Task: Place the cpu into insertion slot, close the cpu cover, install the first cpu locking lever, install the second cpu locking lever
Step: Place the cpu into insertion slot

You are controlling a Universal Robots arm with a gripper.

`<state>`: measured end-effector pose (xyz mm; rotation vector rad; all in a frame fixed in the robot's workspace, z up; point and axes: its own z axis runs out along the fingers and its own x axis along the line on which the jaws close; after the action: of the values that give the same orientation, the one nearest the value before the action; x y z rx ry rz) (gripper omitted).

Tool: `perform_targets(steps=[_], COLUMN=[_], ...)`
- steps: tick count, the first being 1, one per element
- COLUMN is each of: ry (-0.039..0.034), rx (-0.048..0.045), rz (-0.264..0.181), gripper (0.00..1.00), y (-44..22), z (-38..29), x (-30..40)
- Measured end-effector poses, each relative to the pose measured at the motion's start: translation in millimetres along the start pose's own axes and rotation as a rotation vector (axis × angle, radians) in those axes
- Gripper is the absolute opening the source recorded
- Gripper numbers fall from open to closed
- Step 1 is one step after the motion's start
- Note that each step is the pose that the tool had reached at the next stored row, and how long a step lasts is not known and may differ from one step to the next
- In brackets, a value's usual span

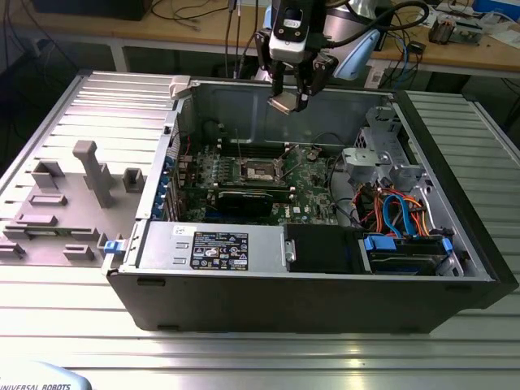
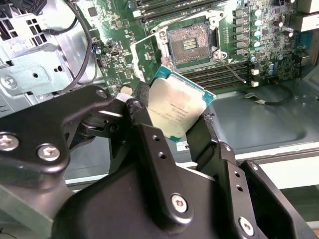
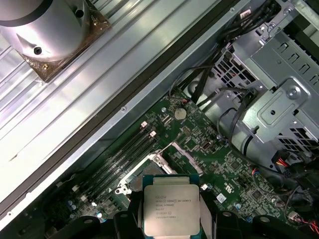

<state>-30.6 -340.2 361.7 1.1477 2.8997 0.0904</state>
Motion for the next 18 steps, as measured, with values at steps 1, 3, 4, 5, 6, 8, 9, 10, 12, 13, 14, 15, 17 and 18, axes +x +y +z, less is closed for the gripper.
perform_targets(steps=[1,3,4,5,6,8,9,10,12,13,14,15,17,18], ry=[-0.0001,0.0000,0.0000,0.0000,-0.0006,-0.0034,-0.0041,-0.0045,-0.0053,-0.0064,-0.0074,-0.0082,-0.0110,-0.0118], rx=[0.0000,-0.0001,0.0000,0.0001,0.0005,0.0019,0.0020,0.0019,0.0019,0.0018,0.0020,0.0019,0.0019,0.0019], rz=[0.000,0.000,0.000,0.000,0.003,0.026,0.037,0.044,0.057,0.074,0.090,0.105,0.150,0.163], gripper=[0.54,0.54,0.54,0.54,0.54,0.54,0.54,0.54,0.54,0.54,0.54,0.54,0.54,0.54], y=[-0.1,-0.5,-0.7,-0.9,-1.0,-0.9,-0.9,-0.9,-0.8,-1.0,-0.9,-1.0,-1.0,-1.0], z=[0.0,0.0,0.0,-0.1,-0.1,0.0,0.1,0.1,0.2,0.4,0.5,0.7,1.2,1.3], x=[0.2,0.6,0.8,0.9,0.9,1.0,1.0,1.0,1.1,1.2,1.2,1.2,1.2,1.2])
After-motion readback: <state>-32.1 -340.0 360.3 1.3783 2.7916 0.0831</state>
